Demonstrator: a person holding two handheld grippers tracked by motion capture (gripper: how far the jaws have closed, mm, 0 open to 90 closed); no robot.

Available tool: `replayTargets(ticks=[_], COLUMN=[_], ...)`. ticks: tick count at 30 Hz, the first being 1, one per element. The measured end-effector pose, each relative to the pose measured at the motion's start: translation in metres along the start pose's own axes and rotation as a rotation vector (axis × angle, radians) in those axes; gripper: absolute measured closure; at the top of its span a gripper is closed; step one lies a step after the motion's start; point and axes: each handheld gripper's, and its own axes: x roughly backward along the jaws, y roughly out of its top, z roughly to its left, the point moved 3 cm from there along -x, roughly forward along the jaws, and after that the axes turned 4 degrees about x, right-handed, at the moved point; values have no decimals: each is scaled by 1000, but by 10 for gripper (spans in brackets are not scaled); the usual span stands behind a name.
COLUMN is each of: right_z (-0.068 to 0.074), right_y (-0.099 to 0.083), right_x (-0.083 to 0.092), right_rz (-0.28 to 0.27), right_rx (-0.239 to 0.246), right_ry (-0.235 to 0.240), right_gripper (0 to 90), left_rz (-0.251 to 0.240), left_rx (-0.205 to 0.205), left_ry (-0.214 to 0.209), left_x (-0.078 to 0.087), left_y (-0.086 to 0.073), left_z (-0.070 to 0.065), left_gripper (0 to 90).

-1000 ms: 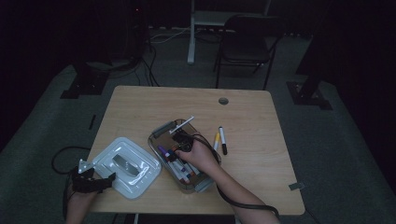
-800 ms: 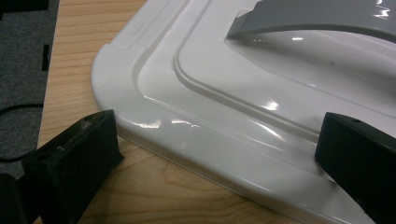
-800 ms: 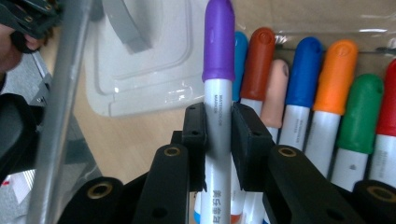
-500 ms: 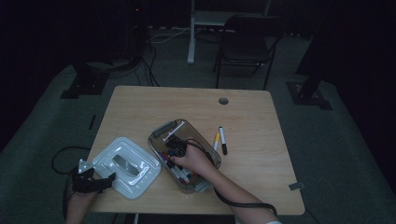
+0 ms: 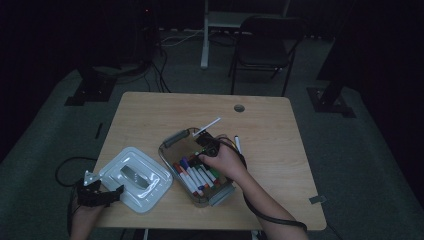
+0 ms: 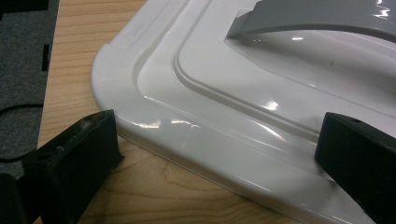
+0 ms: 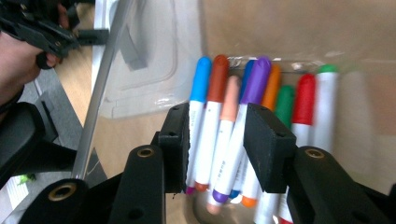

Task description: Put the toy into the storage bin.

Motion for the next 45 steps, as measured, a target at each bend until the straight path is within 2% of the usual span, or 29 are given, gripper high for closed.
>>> replayTargets(ticks=[7, 10, 14, 18, 24, 29, 33, 35, 37, 41, 43, 45], right_z=[-17, -28, -43, -63, -101, -135, -155, -158, -166, -171, -176, -179], right_y=[-3, -4, -8, -17, -38, -56, -67, -69, -74, -74, -74, -74], right_x=[43, 63, 78, 84, 76, 59, 45, 42, 30, 21, 13, 8], right_rz=[-99, -146, -178, -178, -144, -101, -78, -70, -55, -43, -24, -17], right_rx=[-38, -60, -87, -123, -217, -283, -334, -335, -346, -340, -339, -349], right_ry=[-17, -38, -76, -125, -172, -225, -244, -249, -262, -286, -318, -317], right_gripper=[602, 601, 593, 591, 608, 609, 610, 609, 607, 606, 607, 612], left_rz=[1, 1, 1, 3, 3, 3, 3, 3, 3, 2, 2, 2], left_rx=[-3, -3, -3, -2, -3, -2, -2, -2, -2, -1, -1, -1], left_ry=[0, 0, 0, -1, -1, 0, 1, 1, 1, 1, 1, 1], left_x=[0, 0, 0, 0, 0, 0, 0, 0, 0, 0, 0, 0], left_y=[0, 0, 0, 0, 0, 0, 0, 0, 0, 0, 0, 0], left_z=[0, 0, 0, 0, 0, 0, 0, 0, 0, 0, 0, 0], left_gripper=[5, 5, 5, 4, 5, 5, 5, 5, 5, 5, 5, 5])
